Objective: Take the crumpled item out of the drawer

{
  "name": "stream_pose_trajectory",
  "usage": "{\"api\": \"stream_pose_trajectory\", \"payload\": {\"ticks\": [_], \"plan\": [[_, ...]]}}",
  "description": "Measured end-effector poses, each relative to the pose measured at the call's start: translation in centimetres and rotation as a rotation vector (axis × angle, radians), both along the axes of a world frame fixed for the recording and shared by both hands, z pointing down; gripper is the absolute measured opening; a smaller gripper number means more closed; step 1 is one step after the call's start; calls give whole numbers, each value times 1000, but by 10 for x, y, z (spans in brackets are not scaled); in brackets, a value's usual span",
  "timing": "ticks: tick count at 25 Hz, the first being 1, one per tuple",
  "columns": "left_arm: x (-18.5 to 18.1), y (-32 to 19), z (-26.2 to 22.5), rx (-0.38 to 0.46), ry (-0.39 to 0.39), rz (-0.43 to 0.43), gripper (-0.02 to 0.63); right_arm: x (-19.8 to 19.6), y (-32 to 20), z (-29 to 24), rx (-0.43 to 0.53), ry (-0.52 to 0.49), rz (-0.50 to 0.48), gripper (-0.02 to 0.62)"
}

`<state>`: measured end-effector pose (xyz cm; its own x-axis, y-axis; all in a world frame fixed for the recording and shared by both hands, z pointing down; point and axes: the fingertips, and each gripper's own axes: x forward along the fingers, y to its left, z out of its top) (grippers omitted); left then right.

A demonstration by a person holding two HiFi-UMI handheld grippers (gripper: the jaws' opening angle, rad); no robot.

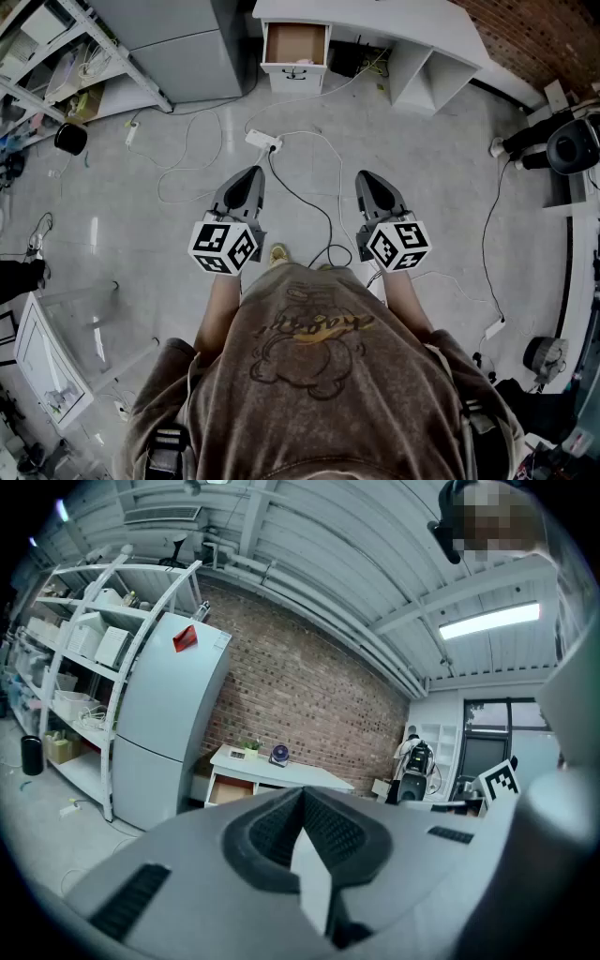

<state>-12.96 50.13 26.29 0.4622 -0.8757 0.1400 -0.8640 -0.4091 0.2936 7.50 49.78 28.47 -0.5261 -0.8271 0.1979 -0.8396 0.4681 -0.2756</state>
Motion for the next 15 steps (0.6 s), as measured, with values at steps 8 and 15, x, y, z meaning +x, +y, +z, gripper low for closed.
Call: {"api": "stream_pose_trajectory", "payload": {"ticks": [8, 15], "plan": [[-17, -12, 3, -7, 4, 29, 8, -19, -10, 3, -9, -27, 29, -5], [-48, -39, 5, -5, 28, 84, 8, -45, -25, 12, -24, -14, 70, -5]]}}
